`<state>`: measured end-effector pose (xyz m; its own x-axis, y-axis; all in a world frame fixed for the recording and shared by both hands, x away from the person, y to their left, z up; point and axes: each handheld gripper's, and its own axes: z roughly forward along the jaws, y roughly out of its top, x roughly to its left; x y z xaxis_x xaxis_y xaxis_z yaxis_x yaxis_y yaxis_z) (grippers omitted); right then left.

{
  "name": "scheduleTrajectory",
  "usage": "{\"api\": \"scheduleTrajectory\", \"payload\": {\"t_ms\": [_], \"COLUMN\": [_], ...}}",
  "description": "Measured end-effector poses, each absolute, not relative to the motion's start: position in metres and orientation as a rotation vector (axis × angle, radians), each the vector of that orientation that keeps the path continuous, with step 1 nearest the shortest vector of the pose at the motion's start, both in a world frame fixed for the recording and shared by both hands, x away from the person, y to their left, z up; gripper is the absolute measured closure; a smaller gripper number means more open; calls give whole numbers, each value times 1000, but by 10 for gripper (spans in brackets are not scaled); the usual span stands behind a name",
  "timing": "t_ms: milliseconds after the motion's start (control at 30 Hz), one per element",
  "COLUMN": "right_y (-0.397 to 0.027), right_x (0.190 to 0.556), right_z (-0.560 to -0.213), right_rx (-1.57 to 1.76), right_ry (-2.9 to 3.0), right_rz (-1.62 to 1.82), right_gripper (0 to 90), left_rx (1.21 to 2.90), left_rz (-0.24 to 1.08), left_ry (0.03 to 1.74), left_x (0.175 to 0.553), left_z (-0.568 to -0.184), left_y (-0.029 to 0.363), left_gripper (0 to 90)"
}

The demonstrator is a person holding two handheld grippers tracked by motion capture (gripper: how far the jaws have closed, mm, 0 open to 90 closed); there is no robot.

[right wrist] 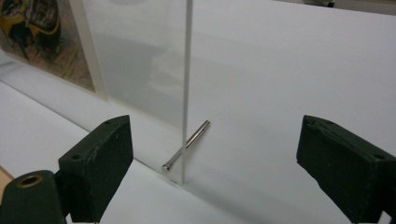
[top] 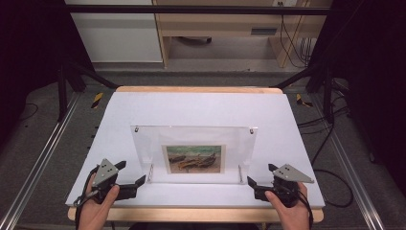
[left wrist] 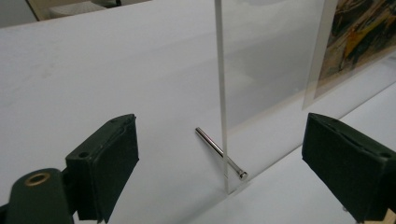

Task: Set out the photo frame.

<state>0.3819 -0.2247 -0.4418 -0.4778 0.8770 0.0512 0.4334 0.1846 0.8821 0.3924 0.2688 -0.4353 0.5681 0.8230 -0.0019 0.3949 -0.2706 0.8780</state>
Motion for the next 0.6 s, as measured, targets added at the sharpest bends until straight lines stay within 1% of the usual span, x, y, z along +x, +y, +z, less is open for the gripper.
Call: {"api": "scheduleTrajectory", "payload": {"t_ms": [233,267,333,400,467,600], "right_y": [-237,-238,-240,-241,-242,-247], "right_x": [380,380,379,378,375,372], "right_z": [-443,-443,-443,-444,-447,-448], "right_rx": [1282,1283,1277,1267,1255,1244], "right_ry": [1939,1934,1925,1929,1949,1936], "right_rz": [1208,1206,1196,1181,1146,1111], "right_gripper": [122,130,167,180,179,173], "left_rx": [1846,1815,1806,1804,1783,1735], "left_rz": [606,602,624,637,687,696], "left_ry": [1017,1035,1049,1050,1068,1102], "left_x": [390,389,390,391,393,393], "left_z": [-433,-433,-434,-434,-432,-432], "left_y": [278,281,285,288,296,307], "left_gripper": [105,105,105,105,111,113]}}
